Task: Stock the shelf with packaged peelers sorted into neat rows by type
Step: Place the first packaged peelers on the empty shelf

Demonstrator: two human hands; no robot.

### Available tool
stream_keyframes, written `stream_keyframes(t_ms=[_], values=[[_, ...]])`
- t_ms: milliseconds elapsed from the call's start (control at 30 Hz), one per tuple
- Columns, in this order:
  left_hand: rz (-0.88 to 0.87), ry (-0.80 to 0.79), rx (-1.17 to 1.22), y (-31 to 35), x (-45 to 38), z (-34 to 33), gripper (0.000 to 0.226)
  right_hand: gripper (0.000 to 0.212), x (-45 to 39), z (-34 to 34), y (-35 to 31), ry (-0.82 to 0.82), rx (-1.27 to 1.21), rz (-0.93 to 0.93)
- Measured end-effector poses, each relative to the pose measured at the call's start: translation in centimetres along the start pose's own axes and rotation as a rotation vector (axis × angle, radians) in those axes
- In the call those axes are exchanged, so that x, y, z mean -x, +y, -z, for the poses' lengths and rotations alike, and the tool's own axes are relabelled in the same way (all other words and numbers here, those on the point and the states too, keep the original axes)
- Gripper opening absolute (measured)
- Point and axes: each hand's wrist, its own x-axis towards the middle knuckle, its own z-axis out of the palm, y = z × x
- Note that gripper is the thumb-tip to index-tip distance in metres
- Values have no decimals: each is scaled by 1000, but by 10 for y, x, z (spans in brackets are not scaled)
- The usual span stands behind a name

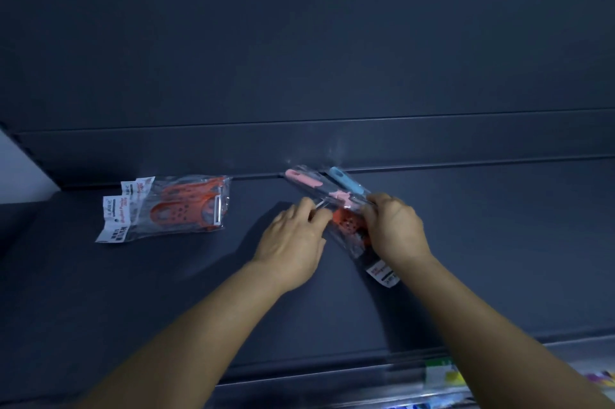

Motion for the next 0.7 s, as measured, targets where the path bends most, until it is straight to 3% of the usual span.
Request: stream_keyframes(t_ms=[133,267,433,500,567,700], values=[[-7,-74,12,22,-5,-1,43,28,-3,-2,0,-4,31,-13],[132,-120,15,25,-6,9,46,29,-4,-2,1,-53,141,-2],[256,-163,-49,5,10,18,55,35,5,-3,-10,-1,138,186],[300,-151,-38,-1,18,22,45,36,8,-8,-21,-7,128,319],[373,-117,-7,-16,30,27,34,37,9,-18,-38,-112,181,388],[430,-65,38,-51,57,34,39,31,6,-32,-60,-164,222,354]])
